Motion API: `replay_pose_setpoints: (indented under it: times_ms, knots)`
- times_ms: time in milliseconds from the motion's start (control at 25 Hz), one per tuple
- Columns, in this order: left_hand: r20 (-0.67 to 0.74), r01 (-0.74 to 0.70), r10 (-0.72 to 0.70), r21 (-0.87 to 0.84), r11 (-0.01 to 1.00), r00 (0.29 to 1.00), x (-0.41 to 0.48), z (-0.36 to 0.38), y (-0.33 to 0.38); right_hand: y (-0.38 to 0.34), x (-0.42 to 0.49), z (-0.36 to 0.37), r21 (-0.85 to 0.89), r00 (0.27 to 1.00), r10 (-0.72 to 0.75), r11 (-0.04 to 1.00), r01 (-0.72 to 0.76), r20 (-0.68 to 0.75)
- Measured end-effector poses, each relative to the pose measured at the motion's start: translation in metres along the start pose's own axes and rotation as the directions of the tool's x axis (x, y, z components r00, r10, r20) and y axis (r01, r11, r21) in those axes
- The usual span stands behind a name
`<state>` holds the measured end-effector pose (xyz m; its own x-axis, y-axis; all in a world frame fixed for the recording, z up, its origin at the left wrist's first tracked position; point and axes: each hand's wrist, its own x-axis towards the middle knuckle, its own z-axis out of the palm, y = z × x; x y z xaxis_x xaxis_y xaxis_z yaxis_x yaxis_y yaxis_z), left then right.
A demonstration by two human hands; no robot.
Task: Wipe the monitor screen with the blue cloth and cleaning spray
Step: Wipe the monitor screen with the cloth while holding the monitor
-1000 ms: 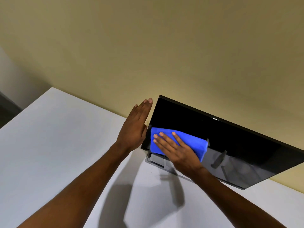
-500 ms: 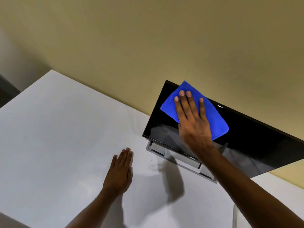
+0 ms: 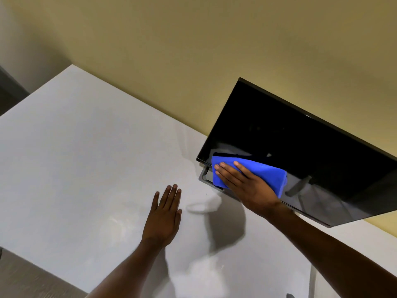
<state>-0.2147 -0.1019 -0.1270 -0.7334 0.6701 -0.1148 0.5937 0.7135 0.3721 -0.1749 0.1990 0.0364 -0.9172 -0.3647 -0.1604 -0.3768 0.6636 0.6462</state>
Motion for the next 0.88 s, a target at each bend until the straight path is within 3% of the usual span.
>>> replay_pose_setpoints:
  times_ms: [240, 640, 880]
  knots:
    - [-0.052, 0.001, -0.001, 0.009, 1.000, 0.999, -0.003, 0.005, 0.001, 0.011, -0.036, 0.003, -0.030, 0.992, -0.075, 0.996, 0.078, 0.104]
    - [-0.063, -0.004, 0.005, 0.010, 1.000, 0.998, -0.002, 0.006, 0.000, -0.030, 0.082, -0.024, 0.031, 0.999, 0.015, 0.999, -0.013, -0.044]
    - [-0.082, -0.010, 0.010, -0.003, 1.000, 0.997, -0.003, 0.006, 0.001, -0.007, 0.047, -0.022, 0.054, 1.000, 0.017, 0.998, -0.016, -0.015]
